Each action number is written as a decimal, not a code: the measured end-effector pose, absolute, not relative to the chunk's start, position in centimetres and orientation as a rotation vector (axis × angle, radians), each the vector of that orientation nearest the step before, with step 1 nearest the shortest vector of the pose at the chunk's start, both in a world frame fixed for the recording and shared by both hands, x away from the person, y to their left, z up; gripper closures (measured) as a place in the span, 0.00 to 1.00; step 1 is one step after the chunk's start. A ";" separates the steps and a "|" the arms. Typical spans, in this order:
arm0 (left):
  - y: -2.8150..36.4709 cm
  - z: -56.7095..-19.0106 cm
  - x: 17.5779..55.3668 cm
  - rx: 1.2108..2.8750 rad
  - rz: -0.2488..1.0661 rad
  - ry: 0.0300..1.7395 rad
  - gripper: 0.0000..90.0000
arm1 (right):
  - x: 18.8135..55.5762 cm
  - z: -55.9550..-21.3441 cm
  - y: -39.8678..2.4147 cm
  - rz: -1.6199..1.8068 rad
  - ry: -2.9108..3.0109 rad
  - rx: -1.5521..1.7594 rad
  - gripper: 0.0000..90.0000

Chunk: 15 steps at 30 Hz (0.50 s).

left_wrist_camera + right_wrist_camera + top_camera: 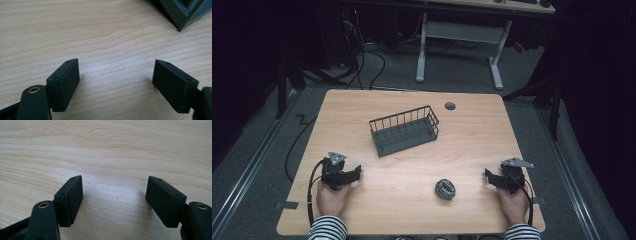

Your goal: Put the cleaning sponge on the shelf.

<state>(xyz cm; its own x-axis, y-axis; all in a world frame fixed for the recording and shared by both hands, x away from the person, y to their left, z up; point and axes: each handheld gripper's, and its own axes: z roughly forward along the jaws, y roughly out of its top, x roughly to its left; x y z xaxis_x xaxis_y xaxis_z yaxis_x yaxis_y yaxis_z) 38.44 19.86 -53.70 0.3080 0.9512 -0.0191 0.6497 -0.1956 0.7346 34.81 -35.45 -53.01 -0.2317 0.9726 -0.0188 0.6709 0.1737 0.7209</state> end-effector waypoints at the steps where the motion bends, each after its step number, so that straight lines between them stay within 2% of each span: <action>1: 19.8 -53.7 38.4 1.933 0.601 1.418 0.25 | 34.8 -53.0 -35.5 0.823 1.972 1.545 0.34; 15: 19.7 -53.7 38.5 1.946 0.590 1.409 0.20 | 34.8 -53.0 -35.5 0.823 1.975 1.539 0.34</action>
